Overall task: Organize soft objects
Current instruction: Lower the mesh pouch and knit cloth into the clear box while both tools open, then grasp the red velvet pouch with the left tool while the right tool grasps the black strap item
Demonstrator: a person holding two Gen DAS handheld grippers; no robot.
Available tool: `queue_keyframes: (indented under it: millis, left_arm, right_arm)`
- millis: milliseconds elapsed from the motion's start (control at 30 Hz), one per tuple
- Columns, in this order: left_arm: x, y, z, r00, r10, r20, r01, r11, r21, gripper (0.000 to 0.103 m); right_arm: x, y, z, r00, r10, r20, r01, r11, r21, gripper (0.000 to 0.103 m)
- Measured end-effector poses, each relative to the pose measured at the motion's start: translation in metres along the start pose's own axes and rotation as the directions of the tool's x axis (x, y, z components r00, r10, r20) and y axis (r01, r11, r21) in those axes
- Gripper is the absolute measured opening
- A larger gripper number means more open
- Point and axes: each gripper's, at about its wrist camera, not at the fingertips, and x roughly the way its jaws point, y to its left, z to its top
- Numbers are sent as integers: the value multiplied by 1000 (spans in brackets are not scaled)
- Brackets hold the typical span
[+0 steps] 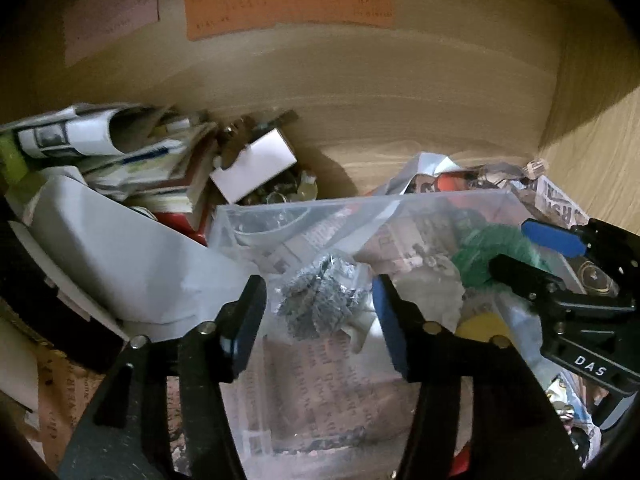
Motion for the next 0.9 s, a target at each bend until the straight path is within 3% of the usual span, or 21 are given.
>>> queue_keyframes:
  millis: [100,433,567,633,767,900]
  left_arm:
    - [-15,3,1,1000,2,26,-2,1000,0,62]
    - [-86,2,-12,988,-21,153,20,1000,9,86]
    - [-108,0,-27,983,-38,180,34,999,26,89]
    - [-115,-2,-36,982,-42,187,37,999,32,98]
    - [-123,-4,-55,983,-40,178,32,998,50,98]
    - [-126,-7,-79,989,-55,139,51,998,33,98]
  right_arm:
    - [-14,1,3,999,-8,45,8,1000,-3,61]
    - [-82,5,0,982,4,191,-6,1000,10,78]
    - [-109,8,-12,972,-7,234,4,1000,13,84]
    - [-117,9,-20,972,0,236,-4,1000,17,85]
    - [-126,13,-43,978,-1,210,-7,999,35,96]
    - [-129,21,-66,984,-6,180,-2,999,46,97]
